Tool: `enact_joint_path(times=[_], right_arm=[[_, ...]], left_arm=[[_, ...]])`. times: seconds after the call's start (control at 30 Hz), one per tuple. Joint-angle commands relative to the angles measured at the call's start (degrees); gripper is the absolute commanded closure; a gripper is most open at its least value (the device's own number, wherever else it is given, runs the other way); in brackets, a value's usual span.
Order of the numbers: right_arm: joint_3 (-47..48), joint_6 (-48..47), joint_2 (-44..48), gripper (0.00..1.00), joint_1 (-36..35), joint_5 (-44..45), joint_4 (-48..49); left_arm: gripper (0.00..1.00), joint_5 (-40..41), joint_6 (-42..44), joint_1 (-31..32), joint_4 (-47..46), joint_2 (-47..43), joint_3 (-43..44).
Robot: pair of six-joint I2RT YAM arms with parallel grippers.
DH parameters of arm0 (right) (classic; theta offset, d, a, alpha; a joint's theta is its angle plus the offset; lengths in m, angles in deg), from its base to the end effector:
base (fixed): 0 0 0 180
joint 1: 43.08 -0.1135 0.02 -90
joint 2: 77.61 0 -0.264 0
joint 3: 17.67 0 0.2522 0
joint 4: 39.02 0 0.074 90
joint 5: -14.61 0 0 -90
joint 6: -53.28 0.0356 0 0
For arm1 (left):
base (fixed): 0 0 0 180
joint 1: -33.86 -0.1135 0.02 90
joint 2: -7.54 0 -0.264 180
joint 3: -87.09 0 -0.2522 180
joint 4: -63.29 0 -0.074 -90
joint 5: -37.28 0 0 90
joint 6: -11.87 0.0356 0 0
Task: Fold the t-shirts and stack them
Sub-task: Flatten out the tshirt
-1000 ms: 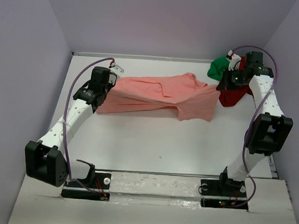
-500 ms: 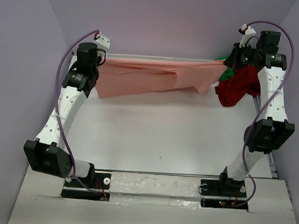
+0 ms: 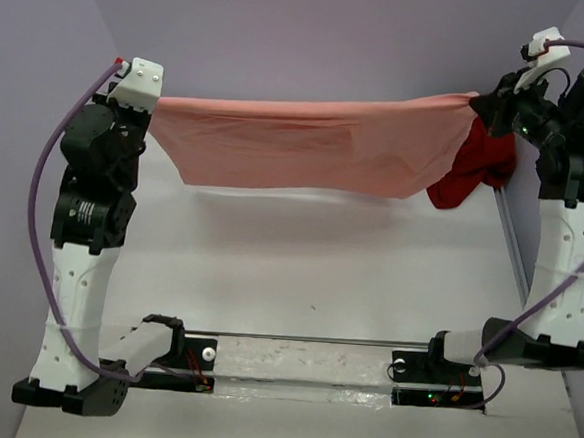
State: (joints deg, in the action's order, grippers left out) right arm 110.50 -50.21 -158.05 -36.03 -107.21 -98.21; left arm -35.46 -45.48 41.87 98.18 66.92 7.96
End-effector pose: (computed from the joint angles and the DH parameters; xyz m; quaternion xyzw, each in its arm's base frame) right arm 0.2484 -0.0118 0.5397 -0.2151 0.7336 0.1003 0.6368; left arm 0.1814 -0.0149 0.5202 0.1234 0.6557 0.2550 0.6999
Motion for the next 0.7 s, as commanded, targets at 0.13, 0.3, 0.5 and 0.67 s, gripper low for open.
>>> enact_joint_path(times=[0.13,0.3,0.5,0.67], right_arm=[[-5.07,0.84,13.20,1.00,0.42,5.70,8.07],[-8.32,0.23,11.11,1.00,0.42,6.50,9.39],[-11.75,0.14,-0.20,1.00,0.42,6.41,14.75],[-8.51,-1.00,-12.52,1.00,0.42,6.15,16.78]], left_arm=[[1.00,-15.40,-6.53,-4.67,2.16,-7.08,5.00],[1.00,-14.89,-6.81,-5.20,-1.59,-5.76,1.23],[1.00,-13.21,-4.43,-5.20,-12.66,-1.46,-11.07],[1.00,-10.32,-3.20,-5.63,-22.25,10.46,-14.69]])
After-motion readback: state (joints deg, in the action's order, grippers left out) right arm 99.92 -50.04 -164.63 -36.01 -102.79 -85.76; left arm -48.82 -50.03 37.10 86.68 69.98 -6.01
